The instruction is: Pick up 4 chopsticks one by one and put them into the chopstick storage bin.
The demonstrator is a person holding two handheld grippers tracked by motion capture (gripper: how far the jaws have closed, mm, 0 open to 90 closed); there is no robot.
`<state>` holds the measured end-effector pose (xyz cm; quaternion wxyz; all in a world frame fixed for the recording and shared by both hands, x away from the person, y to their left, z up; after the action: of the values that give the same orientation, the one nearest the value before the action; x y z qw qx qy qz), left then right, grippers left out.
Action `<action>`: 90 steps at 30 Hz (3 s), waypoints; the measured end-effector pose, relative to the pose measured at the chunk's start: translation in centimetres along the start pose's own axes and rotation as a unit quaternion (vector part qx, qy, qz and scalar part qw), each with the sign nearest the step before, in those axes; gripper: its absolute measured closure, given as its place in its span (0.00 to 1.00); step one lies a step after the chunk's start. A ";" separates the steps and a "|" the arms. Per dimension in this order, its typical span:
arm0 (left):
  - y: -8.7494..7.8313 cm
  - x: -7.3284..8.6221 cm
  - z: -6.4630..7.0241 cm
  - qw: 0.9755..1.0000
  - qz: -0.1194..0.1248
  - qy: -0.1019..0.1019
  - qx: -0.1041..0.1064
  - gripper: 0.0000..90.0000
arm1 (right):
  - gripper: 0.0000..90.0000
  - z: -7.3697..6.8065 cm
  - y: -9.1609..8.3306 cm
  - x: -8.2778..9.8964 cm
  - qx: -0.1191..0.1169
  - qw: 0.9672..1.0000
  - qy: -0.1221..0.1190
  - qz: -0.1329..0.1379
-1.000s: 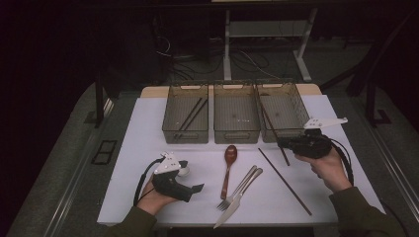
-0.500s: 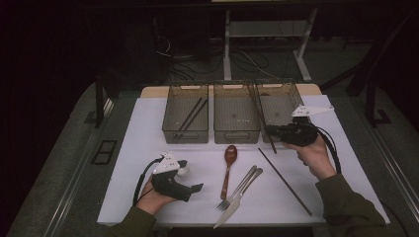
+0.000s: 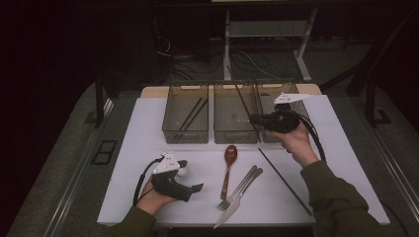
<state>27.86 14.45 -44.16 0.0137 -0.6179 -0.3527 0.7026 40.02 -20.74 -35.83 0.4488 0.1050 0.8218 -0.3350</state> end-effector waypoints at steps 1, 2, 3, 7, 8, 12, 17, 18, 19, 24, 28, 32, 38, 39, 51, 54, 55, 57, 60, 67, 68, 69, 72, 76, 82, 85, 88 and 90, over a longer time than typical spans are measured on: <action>0.0 0.0 0.0 1.000 0.000 0.000 0.000 0.00 | 0.93 0.0 0.3 -0.2 0.000 1.000 0.000 0.002; 0.0 0.0 0.0 1.000 0.000 0.000 0.000 0.00 | 0.93 -0.1 0.5 -0.5 -0.002 1.000 0.001 0.004; 0.0 0.0 0.0 1.000 0.000 0.000 0.000 0.00 | 0.93 -0.1 0.8 -0.7 -0.002 1.000 0.001 0.004; 0.0 0.0 0.0 1.000 -0.001 0.001 0.000 0.00 | 0.93 -0.4 1.9 -1.5 -0.003 1.000 0.001 0.004; 0.0 0.0 0.0 1.000 -0.001 0.001 0.000 0.00 | 0.93 -0.5 2.2 -1.7 -0.003 1.000 0.000 0.003; 0.0 0.0 0.0 1.000 -0.002 0.003 -0.001 0.00 | 0.93 -1.0 3.3 -2.7 -0.001 1.000 -0.004 0.002; 0.0 -0.1 0.0 1.000 -0.005 0.005 -0.001 0.00 | 0.93 -1.7 4.9 -4.1 0.000 1.000 -0.005 0.006; 0.0 -0.1 0.0 1.000 -0.005 0.005 -0.001 0.00 | 0.93 -1.9 5.2 -4.3 0.001 1.000 -0.007 0.006; 0.0 -0.1 0.0 1.000 -0.005 0.005 -0.001 0.00 | 0.93 -2.0 5.5 -4.6 0.001 1.000 -0.006 0.007; 0.0 -0.1 0.0 1.000 -0.003 0.007 -0.001 0.00 | 0.93 -2.7 7.2 -5.4 0.005 1.000 -0.006 0.004; -0.1 -0.1 0.0 1.000 0.001 0.006 -0.001 0.00 | 0.93 -3.4 8.6 -5.8 0.004 1.000 -0.003 0.003; -0.1 -0.1 0.0 1.000 0.000 0.008 0.000 0.00 | 0.93 -4.2 10.0 -6.1 0.002 1.000 0.002 0.003; -0.2 -0.1 -0.1 1.000 0.002 0.008 0.001 0.00 | 0.93 -5.5 11.8 -6.6 -0.001 1.000 -0.001 0.000; -0.2 -0.1 0.0 1.000 0.003 0.008 0.000 0.00 | 0.93 -5.7 12.1 -6.6 0.000 1.000 -0.003 0.001; -0.2 -0.2 0.1 1.000 0.009 0.004 0.004 0.00 | 0.93 -6.7 15.6 -6.7 0.006 1.000 0.003 -0.007; -0.2 -0.2 0.1 1.000 0.005 0.008 0.004 0.00 | 0.93 -6.6 16.6 -6.2 0.013 1.000 0.000 -0.018; -0.2 -0.2 0.0 1.000 0.005 0.012 0.004 0.00 | 0.93 -6.5 16.8 -6.0 0.016 1.000 0.002 -0.022; -0.2 -0.2 0.1 1.000 0.006 0.009 0.005 0.00 | 0.93 -6.2 17.3 -5.6 0.020 0.999 0.006 -0.027; -0.2 -0.2 0.1 1.000 0.004 0.011 0.006 0.00 | 0.93 -6.1 18.0 -5.0 0.029 0.999 0.006 -0.040; -0.1 -0.2 0.2 1.000 0.002 0.014 0.007 0.00 | 0.93 -6.2 19.3 -3.5 0.048 0.996 -0.003 -0.077; -0.1 -0.2 0.2 1.000 0.002 0.013 0.007 0.00 | 0.93 -6.2 19.5 -3.4 0.050 0.995 -0.003 -0.082; -0.1 -0.2 0.2 1.000 0.001 0.014 0.007 0.00 | 0.93 -6.2 19.7 -3.2 0.047 0.995 -0.001 -0.089; -0.1 -0.2 0.2 1.000 0.002 0.014 0.007 0.00 | 0.88 -6.3 19.9 -2.9 0.057 0.993 -0.007 -0.101; -0.1 -0.2 0.2 1.000 0.002 0.014 0.007 0.00 | 0.78 -6.2 19.6 -3.0 0.058 0.994 -0.003 -0.092; -0.1 -0.2 0.1 1.000 0.001 0.016 0.006 0.00 | 0.65 -5.9 18.6 -3.6 0.045 0.996 0.011 -0.077; -0.1 -0.2 0.2 1.000 0.002 0.012 0.006 0.00 | 0.59 -5.9 17.9 -3.9 0.035 0.997 0.013 -0.072; -0.1 -0.2 0.1 1.000 0.002 0.013 0.006 0.00 | 0.56 -6.1 16.9 -4.3 0.029 0.997 0.013 -0.064; -0.1 -0.1 0.1 1.000 0.002 0.013 0.005 0.00 | 0.54 -6.0 16.2 -4.6 0.024 0.998 0.014 -0.065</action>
<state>27.74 14.40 -43.98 0.0200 -0.6271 -0.3481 0.6966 46.35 -4.06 -37.28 0.4118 0.0670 0.8251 -0.3810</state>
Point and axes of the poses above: each handheld gripper's, and its own axes: y roughly forward along the jaws, x roughly out of its underside, z roughly to its right, the point moved 1 cm from there along y, roughly forward along the jaws, and after that the axes turned 10 degrees about y, right-handed, at the moved point
